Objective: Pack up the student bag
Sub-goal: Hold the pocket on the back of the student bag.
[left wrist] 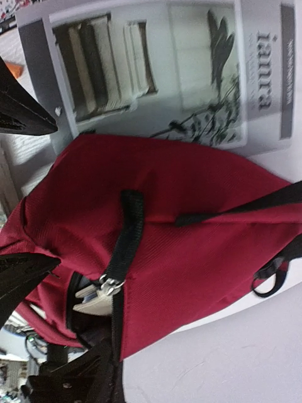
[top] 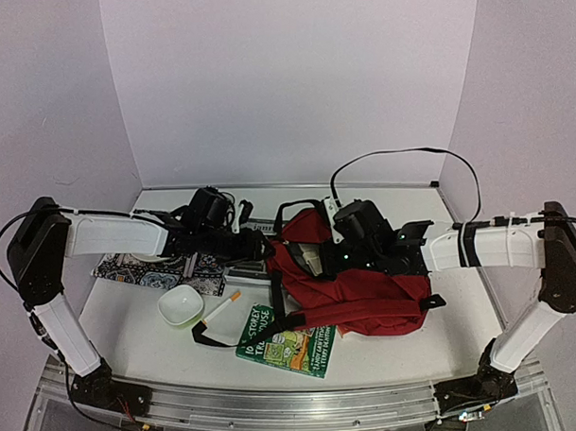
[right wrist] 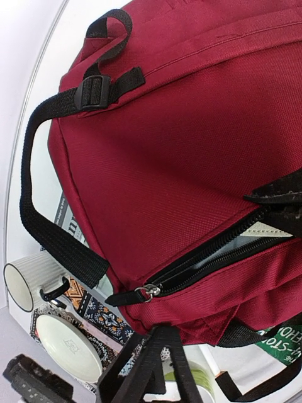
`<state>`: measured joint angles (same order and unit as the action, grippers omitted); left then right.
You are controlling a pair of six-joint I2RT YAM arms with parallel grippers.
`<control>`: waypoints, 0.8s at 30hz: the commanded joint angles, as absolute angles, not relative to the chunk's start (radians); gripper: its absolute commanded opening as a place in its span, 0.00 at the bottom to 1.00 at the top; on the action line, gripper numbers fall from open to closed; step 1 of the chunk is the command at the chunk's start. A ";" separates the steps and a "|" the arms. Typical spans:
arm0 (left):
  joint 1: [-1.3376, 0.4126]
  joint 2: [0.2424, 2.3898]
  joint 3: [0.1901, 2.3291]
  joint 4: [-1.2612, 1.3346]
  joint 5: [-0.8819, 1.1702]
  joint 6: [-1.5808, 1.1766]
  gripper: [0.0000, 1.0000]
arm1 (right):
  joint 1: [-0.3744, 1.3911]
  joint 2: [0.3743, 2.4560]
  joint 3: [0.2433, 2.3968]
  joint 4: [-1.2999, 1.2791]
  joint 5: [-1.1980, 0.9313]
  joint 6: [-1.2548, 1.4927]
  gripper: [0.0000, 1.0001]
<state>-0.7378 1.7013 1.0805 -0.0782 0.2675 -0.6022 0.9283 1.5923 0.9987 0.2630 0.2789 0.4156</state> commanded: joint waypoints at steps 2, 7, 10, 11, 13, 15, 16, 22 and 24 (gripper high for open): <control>-0.733 1.725 1.125 -0.006 0.432 -0.597 0.61 | 0.936 1.546 0.996 0.304 0.284 0.407 0.03; -0.726 1.753 1.125 0.046 0.476 -0.612 0.42 | 0.936 1.558 0.997 0.306 0.260 0.406 0.02; -0.723 1.748 1.126 0.060 0.483 -0.616 0.18 | 0.936 1.551 0.985 0.304 0.263 0.409 0.06; -0.722 1.742 1.126 0.062 0.481 -0.617 0.11 | 0.936 1.546 0.979 0.302 0.267 0.409 0.08; -0.722 1.724 1.128 0.067 0.482 -0.616 0.01 | 0.936 1.539 0.976 0.282 0.263 0.407 0.11; -0.722 1.707 1.132 0.075 0.491 -0.615 0.00 | 0.937 1.539 0.995 0.227 0.241 0.395 0.15; -0.723 1.697 1.132 0.080 0.495 -0.616 0.00 | 0.936 1.540 1.010 0.200 0.224 0.390 0.18; -0.723 1.668 1.140 0.102 0.529 -0.617 0.00 | 0.937 1.531 1.103 0.060 0.141 0.349 0.32; -0.723 1.666 1.145 0.106 0.536 -0.619 0.00 | 0.936 1.535 1.152 0.021 0.127 0.319 0.36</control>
<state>-0.7235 1.7309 1.0809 0.0219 0.4816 -0.6252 0.9312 1.5787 1.0402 0.1336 0.1791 0.3755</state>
